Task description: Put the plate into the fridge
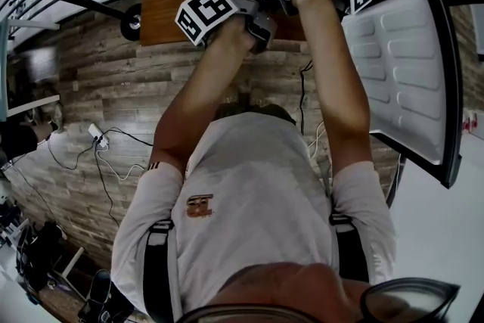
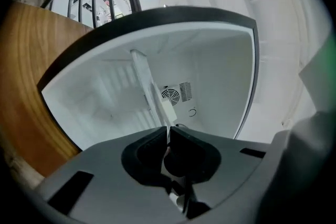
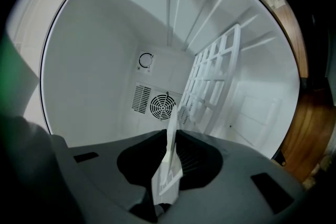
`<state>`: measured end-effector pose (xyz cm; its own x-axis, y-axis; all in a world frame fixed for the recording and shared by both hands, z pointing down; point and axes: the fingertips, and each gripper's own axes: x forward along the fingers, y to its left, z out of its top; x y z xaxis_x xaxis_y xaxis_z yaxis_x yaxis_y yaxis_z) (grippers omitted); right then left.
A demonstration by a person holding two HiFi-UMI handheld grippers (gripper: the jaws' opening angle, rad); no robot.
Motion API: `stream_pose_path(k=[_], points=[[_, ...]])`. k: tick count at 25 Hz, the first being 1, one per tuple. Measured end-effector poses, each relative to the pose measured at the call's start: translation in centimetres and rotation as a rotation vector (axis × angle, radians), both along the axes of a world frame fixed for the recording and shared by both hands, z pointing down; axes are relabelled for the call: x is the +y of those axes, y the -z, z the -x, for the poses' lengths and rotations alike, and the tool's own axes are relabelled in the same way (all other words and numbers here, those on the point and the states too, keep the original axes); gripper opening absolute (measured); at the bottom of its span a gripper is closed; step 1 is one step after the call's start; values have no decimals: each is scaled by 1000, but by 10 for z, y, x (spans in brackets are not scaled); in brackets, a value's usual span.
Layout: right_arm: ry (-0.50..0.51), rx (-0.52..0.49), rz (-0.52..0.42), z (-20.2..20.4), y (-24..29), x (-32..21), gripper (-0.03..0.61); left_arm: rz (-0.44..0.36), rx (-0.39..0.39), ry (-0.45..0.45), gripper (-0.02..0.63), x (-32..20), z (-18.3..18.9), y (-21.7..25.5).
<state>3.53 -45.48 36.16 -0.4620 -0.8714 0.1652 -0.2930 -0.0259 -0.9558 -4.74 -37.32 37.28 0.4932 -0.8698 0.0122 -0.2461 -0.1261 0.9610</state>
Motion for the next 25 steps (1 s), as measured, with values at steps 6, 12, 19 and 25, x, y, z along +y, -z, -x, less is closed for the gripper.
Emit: stream_pose_path(k=[6,12,19,25], points=[[19,4,-8,0,1,-2,41,17,-12,-34,29,-23,-15,-3],[38,8,-15,4,3,0,41,20,-26,-29,28,-33,-12,-2],[59,24,-29,2,2,3,41,32,-34,-23,28,-38,-15,-7],[89,68,-51,3,-1,5,41,36,-32,-17,28,-46,-14,-8]])
